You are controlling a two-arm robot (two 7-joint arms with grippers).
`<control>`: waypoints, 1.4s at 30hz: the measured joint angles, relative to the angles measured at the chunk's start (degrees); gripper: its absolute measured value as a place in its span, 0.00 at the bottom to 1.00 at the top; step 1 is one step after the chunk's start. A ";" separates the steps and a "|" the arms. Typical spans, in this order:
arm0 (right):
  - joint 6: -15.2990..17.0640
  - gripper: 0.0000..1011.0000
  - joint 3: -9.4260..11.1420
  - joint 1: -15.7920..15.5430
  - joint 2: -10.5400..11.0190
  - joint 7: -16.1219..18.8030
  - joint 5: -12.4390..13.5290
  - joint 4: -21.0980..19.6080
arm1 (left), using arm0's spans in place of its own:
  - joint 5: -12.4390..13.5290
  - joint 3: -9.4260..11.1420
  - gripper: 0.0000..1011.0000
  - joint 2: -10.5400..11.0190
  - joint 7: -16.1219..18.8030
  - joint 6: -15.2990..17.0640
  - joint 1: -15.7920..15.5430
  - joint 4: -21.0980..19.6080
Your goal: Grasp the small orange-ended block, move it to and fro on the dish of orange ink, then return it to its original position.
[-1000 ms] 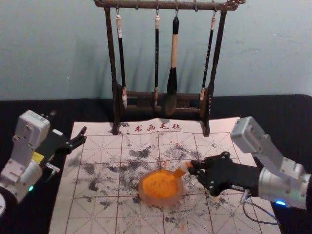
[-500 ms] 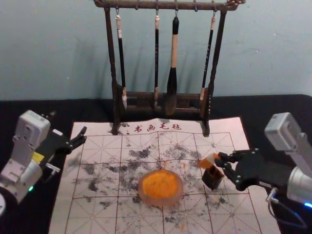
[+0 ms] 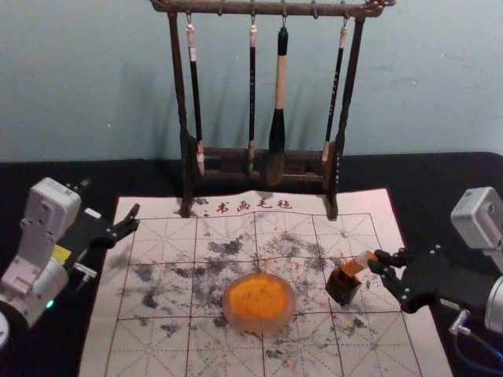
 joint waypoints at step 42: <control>2.05 0.08 -3.27 3.24 -2.66 2.88 -1.21 6.09 | 0.00 0.00 0.99 0.00 0.00 0.00 0.00 0.00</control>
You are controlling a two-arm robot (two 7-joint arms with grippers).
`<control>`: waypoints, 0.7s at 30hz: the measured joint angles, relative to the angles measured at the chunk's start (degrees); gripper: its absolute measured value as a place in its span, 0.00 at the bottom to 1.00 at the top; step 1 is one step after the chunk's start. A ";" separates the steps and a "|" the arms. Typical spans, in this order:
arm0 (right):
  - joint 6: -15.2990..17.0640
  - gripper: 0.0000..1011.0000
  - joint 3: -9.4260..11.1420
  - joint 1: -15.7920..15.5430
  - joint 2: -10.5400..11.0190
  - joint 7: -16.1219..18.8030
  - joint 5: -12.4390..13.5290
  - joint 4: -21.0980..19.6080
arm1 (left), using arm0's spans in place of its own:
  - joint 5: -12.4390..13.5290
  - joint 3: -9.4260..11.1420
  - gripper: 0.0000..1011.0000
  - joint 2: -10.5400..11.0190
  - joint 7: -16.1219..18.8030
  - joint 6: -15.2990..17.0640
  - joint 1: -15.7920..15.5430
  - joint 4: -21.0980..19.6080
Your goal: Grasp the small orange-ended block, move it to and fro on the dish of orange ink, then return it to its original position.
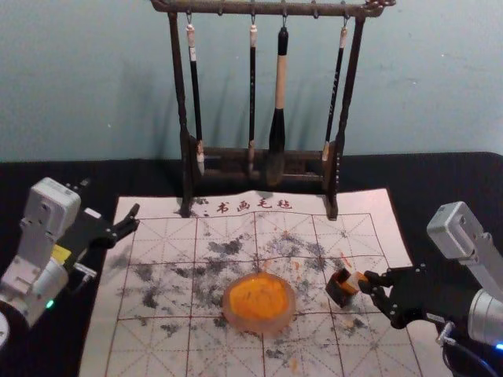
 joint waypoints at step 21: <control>0.23 0.08 -1.33 2.33 -1.05 0.69 0.25 2.83 | 0.00 0.00 0.99 0.00 0.00 0.00 0.00 0.00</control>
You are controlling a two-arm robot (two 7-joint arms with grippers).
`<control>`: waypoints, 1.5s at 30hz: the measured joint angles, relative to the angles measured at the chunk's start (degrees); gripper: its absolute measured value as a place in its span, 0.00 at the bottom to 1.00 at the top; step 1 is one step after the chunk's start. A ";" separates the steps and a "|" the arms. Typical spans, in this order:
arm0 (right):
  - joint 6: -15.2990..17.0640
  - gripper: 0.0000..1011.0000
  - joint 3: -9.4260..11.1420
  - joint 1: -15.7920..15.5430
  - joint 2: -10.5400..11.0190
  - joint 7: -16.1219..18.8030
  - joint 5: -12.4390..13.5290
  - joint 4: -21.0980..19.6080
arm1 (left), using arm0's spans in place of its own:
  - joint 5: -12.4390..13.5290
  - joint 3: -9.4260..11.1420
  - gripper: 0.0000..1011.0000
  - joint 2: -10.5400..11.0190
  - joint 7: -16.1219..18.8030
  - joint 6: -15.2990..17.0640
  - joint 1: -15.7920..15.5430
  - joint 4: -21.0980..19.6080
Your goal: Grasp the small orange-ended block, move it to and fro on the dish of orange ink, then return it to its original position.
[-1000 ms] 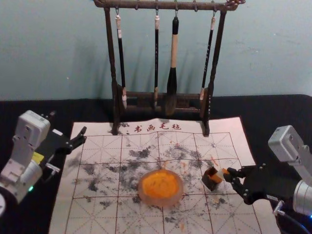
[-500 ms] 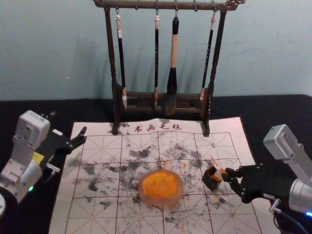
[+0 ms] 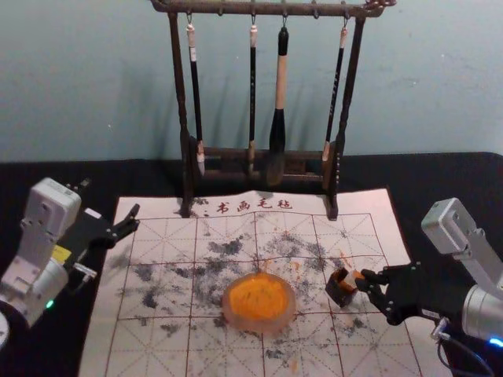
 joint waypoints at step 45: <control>0.37 0.08 -0.62 0.43 0.06 -0.22 0.07 0.57 | 0.00 0.00 0.99 0.00 0.00 0.00 0.00 0.00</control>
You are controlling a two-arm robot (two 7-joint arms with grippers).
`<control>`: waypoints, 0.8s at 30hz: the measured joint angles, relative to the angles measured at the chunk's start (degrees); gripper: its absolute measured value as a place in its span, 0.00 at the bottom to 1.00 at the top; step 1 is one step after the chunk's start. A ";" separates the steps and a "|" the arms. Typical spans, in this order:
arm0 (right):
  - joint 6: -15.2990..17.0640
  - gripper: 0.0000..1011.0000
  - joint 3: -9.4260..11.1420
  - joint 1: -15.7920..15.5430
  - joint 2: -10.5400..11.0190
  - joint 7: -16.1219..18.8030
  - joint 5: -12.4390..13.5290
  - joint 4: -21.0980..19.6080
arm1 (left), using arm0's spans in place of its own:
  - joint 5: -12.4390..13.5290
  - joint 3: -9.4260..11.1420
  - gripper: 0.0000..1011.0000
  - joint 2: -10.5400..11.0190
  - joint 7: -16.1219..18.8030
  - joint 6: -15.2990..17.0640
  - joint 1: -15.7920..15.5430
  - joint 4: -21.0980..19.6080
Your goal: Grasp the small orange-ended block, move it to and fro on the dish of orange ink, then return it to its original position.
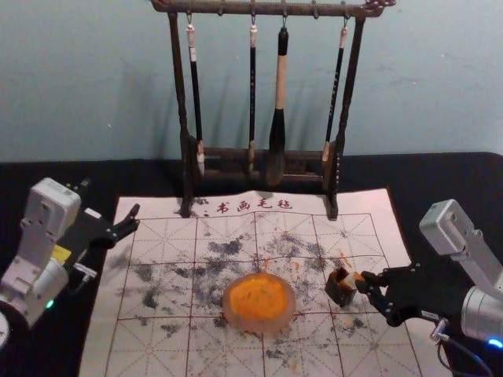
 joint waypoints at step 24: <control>-0.01 0.59 0.00 0.00 0.00 0.00 -0.05 0.00 | 0.00 0.00 0.99 0.00 0.00 0.00 0.00 0.00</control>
